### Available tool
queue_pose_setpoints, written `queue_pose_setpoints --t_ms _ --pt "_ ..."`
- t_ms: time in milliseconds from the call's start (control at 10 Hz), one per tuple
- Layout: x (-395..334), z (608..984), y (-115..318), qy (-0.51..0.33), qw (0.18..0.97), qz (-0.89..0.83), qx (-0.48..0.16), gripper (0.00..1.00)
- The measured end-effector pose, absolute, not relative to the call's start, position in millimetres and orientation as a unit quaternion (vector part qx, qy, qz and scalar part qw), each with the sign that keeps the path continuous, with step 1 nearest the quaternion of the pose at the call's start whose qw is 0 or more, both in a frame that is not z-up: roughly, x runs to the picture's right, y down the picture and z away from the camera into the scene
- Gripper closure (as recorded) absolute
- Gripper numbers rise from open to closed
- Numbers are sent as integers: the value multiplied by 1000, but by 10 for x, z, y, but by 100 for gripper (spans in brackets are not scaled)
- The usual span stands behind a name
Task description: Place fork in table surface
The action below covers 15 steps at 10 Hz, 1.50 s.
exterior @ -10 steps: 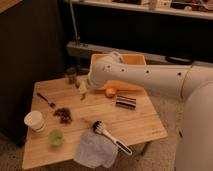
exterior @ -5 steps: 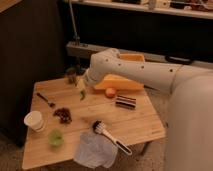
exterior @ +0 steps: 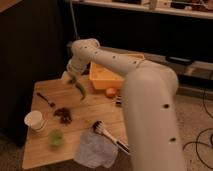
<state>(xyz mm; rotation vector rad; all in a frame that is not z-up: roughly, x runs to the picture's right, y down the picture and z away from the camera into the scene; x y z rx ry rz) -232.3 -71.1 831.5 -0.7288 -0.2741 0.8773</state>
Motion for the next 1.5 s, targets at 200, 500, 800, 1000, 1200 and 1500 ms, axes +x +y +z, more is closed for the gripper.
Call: queue_pose_setpoints --t_ms 200,500,800,1000,1200,1500 --pt "-2636 8536 -582 -142 836 390 -360 35" --pt "-2809 8791 -255 -156 845 357 -366 35" --pt "-3025 8878 61 -167 853 329 -370 35" --pt "-3122 8977 285 -172 849 323 -380 35" --pt "-3216 9013 421 -176 848 316 -388 35" --pt "-3335 9093 555 -174 850 305 -393 35"
